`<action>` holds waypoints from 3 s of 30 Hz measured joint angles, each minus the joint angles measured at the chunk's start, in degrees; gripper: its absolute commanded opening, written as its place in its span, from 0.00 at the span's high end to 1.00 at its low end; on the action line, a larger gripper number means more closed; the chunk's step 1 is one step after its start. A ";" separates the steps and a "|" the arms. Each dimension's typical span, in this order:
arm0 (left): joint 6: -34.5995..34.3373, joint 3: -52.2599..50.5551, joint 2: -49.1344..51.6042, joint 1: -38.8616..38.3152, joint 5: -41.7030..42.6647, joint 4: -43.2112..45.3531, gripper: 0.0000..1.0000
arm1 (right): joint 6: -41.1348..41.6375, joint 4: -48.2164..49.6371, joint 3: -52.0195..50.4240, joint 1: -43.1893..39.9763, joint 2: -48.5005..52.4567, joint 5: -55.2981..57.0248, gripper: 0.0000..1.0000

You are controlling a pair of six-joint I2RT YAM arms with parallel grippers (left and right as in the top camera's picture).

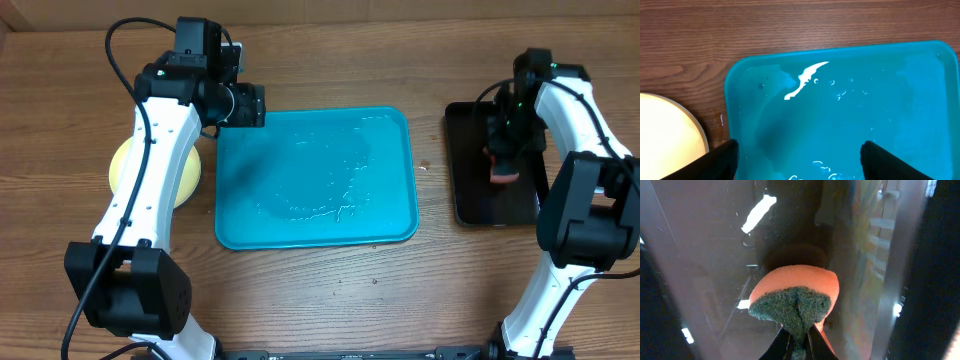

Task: Clean dirty plates on tray and stack at the side
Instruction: 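Carry the sponge right and lower it into the black tray, then release the sponge in the black tray and pull the right gripper back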

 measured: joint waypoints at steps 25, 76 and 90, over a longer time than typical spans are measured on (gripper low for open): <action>0.24 0.00 0.48 0.00 -0.02 0.39 0.00 | -2.56 -25.18 38.12 2.19 -3.85 -14.19 0.00; 0.26 0.00 0.48 0.00 -0.02 0.42 0.00 | 13.57 -6.21 21.05 14.62 -48.87 -13.22 0.00; 0.24 0.00 0.48 0.00 -0.04 0.44 0.00 | 13.51 45.40 -43.43 14.62 -83.82 -10.84 0.00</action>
